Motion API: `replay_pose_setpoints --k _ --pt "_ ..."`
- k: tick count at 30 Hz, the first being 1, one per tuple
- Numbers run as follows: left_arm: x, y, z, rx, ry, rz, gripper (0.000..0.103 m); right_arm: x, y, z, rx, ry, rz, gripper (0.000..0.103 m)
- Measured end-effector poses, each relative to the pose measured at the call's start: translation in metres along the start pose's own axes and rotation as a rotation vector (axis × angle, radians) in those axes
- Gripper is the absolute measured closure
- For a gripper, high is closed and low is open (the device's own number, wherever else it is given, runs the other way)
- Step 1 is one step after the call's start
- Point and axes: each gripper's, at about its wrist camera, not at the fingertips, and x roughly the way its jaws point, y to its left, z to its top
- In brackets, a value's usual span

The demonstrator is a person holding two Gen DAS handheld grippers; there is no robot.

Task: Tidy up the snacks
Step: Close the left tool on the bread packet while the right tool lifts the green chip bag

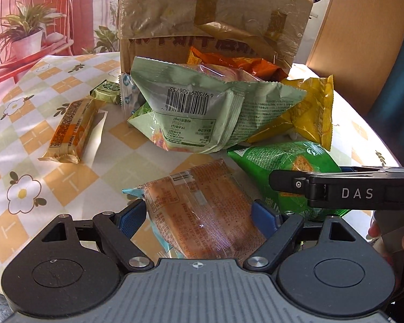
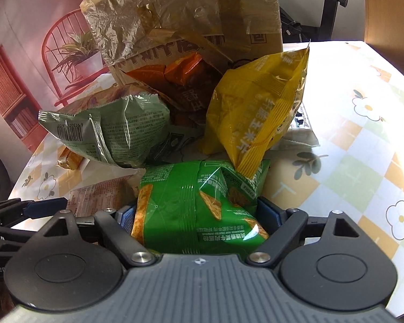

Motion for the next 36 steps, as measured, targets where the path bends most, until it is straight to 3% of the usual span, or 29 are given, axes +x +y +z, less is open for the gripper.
replay_pose_setpoints --k 9,13,16,20,25,27,36 --pt "0.027 0.015 0.010 -0.012 -0.015 -0.047 0.014 -0.003 -0.010 -0.001 0.037 -0.022 -0.013 0.016" --pt "0.039 0.031 0.017 -0.065 -0.002 -0.022 0.017 -0.003 -0.009 -0.002 0.029 -0.026 -0.016 0.016" --pt "0.041 0.041 0.020 -0.089 0.007 0.055 0.019 -0.003 -0.010 -0.002 0.032 -0.028 -0.013 0.016" --pt "0.034 0.047 0.020 -0.119 0.022 0.087 0.019 -0.004 -0.010 -0.003 0.033 -0.029 -0.010 0.016" --pt "0.026 0.031 0.019 -0.026 0.041 0.171 0.018 -0.003 -0.008 -0.002 0.027 -0.031 -0.013 0.016" --pt "0.024 0.030 0.019 -0.016 0.031 0.168 0.028 -0.003 -0.008 -0.003 0.026 -0.031 -0.013 0.016" --pt "-0.014 0.042 0.028 -0.074 -0.047 0.129 0.030 -0.011 -0.009 -0.001 0.033 -0.041 0.005 0.017"
